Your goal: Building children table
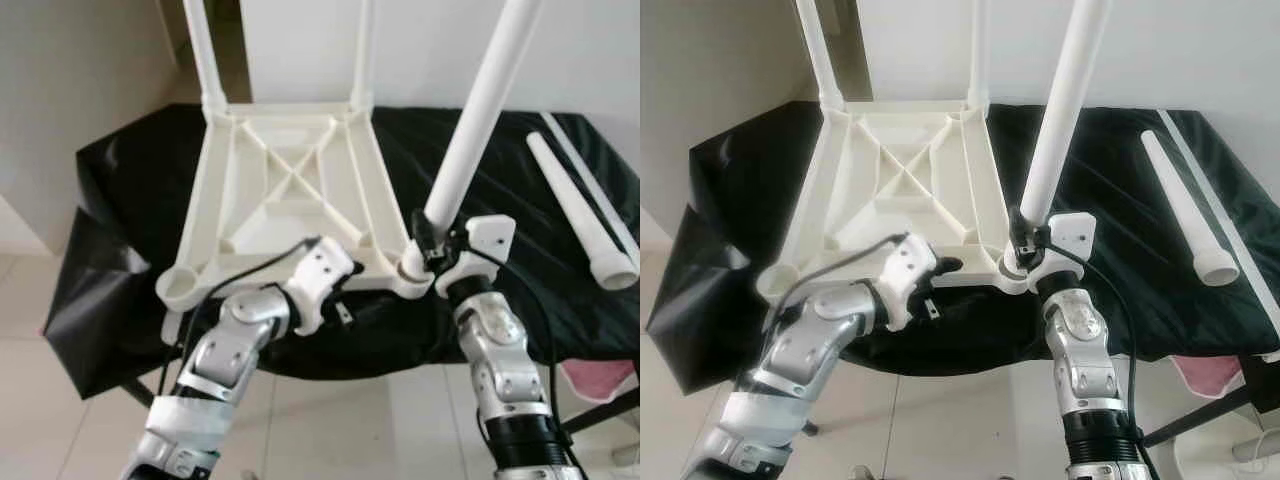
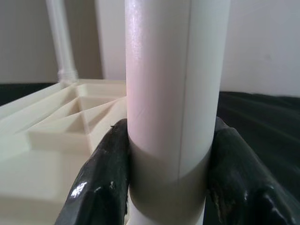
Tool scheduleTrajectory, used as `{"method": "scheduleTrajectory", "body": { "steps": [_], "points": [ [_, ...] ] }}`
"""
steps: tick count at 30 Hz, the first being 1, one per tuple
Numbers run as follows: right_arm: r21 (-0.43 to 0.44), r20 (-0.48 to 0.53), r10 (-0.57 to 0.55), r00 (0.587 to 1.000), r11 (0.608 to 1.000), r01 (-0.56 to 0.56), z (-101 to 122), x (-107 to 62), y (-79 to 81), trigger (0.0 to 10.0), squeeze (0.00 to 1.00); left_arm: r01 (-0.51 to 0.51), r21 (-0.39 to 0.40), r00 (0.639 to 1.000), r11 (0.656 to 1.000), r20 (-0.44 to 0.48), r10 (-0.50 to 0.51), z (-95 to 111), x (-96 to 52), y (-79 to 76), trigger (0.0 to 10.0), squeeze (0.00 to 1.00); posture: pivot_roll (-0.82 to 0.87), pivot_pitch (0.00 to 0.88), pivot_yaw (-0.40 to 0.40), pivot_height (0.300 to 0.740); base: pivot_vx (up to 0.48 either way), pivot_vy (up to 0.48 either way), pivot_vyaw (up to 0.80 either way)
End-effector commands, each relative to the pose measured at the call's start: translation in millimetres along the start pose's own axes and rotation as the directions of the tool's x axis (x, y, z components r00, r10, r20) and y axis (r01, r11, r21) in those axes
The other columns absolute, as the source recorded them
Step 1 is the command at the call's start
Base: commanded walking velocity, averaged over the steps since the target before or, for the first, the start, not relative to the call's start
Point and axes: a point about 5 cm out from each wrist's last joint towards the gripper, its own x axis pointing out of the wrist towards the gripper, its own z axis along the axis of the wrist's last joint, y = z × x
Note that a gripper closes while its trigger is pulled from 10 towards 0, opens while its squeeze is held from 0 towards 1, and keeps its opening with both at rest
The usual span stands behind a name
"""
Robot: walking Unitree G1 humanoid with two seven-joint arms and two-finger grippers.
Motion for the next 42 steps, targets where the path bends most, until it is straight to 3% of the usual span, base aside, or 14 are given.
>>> {"method": "scheduleTrajectory", "body": {
  "steps": [1, 13, 21, 29, 36, 40, 42],
  "points": [
    [-0.021, -0.078, 0.056, 0.995, 0.998, -0.057, -15.2, -7.5, 5.9, 10.0, 0.00, -0.043, 0.003, 0.999, 0.999, 0.003, 0.043, 2.7, -0.4, 2.2, 10.0, 0.00, -0.04, 0.056, -0.017, 0.740, 0.000, 0.000, 0.00],
    [-0.095, -0.090, 0.173, 0.981, 0.979, -0.182, -22.8, -19.0, -1.3, 10.0, 0.00, -0.087, 0.004, 0.996, 0.996, 0.015, 0.087, 8.9, 1.3, 6.5, 10.0, 0.00, -0.05, 0.056, -0.007, 0.740, 0.000, 0.000, 0.00],
    [0.033, -0.078, 0.161, 0.984, 0.987, -0.158, -30.9, -16.9, -7.3, 10.0, 0.00, -0.090, 0.008, 0.996, 0.996, 0.014, 0.090, 10.7, 2.2, 7.3, 10.0, 0.00, -0.04, 0.054, -0.007, 0.740, 0.000, 0.000, 0.00],
    [0.102, -0.089, 0.137, 0.987, 0.987, -0.128, -37.1, -15.1, -10.1, 10.0, 0.00, -0.101, 0.013, 0.995, 0.995, 0.017, 0.100, 12.5, 1.5, 8.8, 10.0, 0.00, -0.04, 0.050, -0.011, 0.740, 0.000, 0.000, 0.00],
    [0.088, -0.076, 0.157, 0.985, 0.985, -0.150, -36.7, -13.2, -8.1, 10.0, 0.00, -0.105, 0.013, 0.994, 0.994, 0.018, 0.105, 13.1, 1.4, 9.4, 10.0, 0.00, -0.04, 0.048, -0.011, 0.740, 0.000, 0.000, 0.00],
    [-0.010, -0.068, 0.290, 0.955, 0.957, -0.291, -37.1, -19.8, 7.7, 10.0, 0.00, -0.111, 0.016, 0.994, 0.994, 0.023, 0.111, 15.7, 0.3, 10.8, 10.0, 0.00, -0.04, 0.048, -0.011, 0.740, 0.000, 0.000, 0.00],
    [-0.013, -0.069, 0.314, 0.947, 0.949, -0.315, -38.7, -23.7, 11.4, 10.0, 0.00, -0.113, 0.017, 0.993, 0.993, 0.025, 0.113, 16.7, -0.1, 11.5, 10.0, 0.00, -0.04, 0.047, -0.010, 0.740, 0.000, 0.000, 0.00]
  ]
}}
